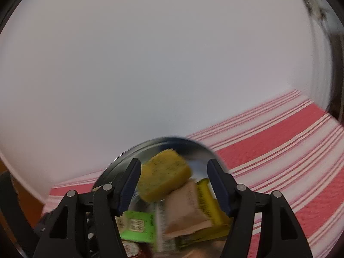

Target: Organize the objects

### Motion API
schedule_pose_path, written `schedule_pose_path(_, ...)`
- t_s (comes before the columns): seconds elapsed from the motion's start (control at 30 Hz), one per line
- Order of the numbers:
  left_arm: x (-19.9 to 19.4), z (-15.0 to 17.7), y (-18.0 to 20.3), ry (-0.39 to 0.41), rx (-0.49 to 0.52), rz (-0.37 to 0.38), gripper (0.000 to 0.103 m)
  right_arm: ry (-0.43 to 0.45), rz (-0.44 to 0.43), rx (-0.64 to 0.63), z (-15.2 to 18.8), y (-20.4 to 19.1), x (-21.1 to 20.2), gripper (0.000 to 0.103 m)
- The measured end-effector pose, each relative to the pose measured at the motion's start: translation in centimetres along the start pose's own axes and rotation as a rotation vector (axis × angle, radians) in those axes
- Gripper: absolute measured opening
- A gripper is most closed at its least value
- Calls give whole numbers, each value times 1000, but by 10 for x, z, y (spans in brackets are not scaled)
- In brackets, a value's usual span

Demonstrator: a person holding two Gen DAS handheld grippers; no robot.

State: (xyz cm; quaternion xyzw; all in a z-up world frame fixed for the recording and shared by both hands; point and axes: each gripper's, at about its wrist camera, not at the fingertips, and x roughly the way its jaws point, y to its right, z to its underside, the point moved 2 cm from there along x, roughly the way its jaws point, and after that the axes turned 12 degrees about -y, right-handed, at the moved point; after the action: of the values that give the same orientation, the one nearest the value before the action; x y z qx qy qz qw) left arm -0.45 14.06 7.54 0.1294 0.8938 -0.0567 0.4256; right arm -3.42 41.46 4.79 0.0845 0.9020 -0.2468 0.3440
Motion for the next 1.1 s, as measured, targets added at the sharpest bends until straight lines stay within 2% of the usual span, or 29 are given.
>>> schedule_pose_path(0.13, -2, 7, 0, 19, 13, -17, 103, 20, 159, -74, -3, -12, -3, 66)
schedule_pose_path(0.27, 0, 7, -3, 37, 23, -39, 103, -104, 258, -160, -15, -30, 24, 66)
schedule_pose_path(0.37, -1, 9, -6, 45, 9, -28, 103, -197, 220, -168, -15, -38, 39, 66)
schedule_pose_path(0.4, -2, 9, -7, 44, 4, -26, 103, -228, 181, -157, -15, -41, 44, 66)
schedule_pose_path(0.5, -4, 9, -12, 36, -8, -29, 103, -249, 97, -130, -14, -44, 46, 66)
schedule_pose_path(0.63, -16, 13, -15, 24, -13, -30, 103, -165, 91, -109, -2, -47, 22, 66)
schedule_pose_path(0.87, -11, 35, -7, 22, 12, -43, 103, 1, 111, -67, 20, -16, -14, 66)
schedule_pose_path(1.1, -20, 61, -5, 65, -17, -48, 103, 181, 173, -119, 55, -17, -56, 66)
